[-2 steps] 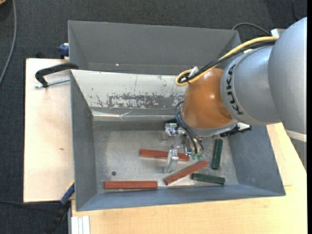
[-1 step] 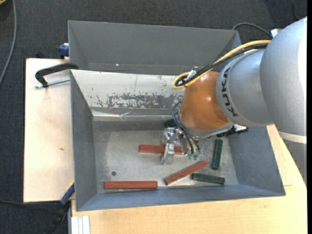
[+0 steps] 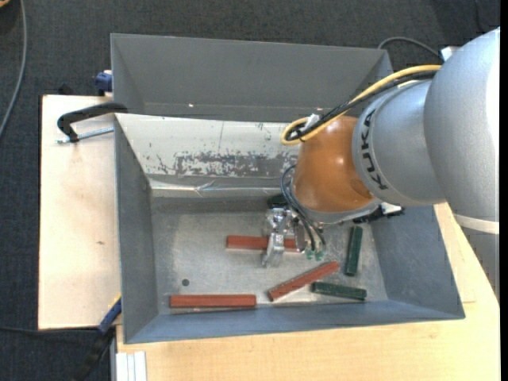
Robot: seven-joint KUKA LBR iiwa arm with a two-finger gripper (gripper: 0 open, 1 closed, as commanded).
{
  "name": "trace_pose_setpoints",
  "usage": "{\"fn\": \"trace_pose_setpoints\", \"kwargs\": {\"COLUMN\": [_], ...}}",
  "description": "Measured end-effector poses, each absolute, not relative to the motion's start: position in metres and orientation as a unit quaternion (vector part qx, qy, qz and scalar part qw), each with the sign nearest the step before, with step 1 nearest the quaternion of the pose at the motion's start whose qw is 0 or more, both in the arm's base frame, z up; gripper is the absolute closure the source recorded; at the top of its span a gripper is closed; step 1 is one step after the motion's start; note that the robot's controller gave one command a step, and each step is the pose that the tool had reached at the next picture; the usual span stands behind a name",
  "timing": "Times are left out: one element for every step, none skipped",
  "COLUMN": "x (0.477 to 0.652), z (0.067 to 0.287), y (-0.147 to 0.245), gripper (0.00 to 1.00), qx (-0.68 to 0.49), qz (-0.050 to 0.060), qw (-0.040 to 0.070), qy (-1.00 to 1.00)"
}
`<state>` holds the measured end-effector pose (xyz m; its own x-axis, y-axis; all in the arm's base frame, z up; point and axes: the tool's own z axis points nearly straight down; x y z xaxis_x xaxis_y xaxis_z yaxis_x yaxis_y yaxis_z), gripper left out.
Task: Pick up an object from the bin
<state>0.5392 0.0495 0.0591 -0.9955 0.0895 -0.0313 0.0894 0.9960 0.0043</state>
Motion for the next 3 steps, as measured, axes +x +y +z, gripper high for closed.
{"fn": "trace_pose_setpoints", "kwargs": {"x": [0.5398,0.5392,0.5390], "z": [0.0621,0.0666,0.0712], "y": [0.0496,0.0497,0.0501], "gripper": [1.00,1.00,1.00], "qx": [0.045,0.045,0.045], "qz": [0.001,0.001,0.001], "qw": [0.014,0.009,0.005], "qy": [0.999,0.999,0.999]}}
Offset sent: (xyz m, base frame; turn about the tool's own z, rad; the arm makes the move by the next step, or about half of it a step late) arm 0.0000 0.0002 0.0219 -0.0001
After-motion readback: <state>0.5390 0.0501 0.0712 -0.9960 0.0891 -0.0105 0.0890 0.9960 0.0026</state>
